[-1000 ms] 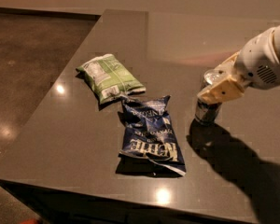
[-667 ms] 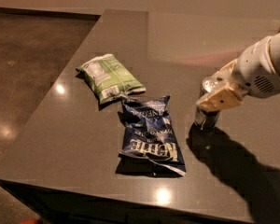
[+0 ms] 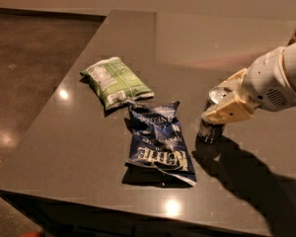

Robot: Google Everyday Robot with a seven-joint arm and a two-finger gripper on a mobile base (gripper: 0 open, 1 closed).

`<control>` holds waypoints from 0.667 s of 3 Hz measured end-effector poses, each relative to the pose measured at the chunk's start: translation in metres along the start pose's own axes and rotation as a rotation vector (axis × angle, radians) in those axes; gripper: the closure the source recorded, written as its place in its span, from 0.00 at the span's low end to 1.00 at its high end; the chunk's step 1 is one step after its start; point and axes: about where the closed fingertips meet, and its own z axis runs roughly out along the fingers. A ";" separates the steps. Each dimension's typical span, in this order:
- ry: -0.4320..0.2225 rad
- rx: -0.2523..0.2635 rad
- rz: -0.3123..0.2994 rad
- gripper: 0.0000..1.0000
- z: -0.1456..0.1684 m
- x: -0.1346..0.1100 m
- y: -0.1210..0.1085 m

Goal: Move redbull can near blue chip bag

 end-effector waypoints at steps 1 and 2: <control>0.001 0.003 -0.004 0.05 -0.001 -0.002 0.001; 0.002 0.004 -0.006 0.00 -0.002 -0.003 0.002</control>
Offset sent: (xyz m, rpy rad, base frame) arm -0.0009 0.0012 0.0022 -0.0039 -0.0034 0.0011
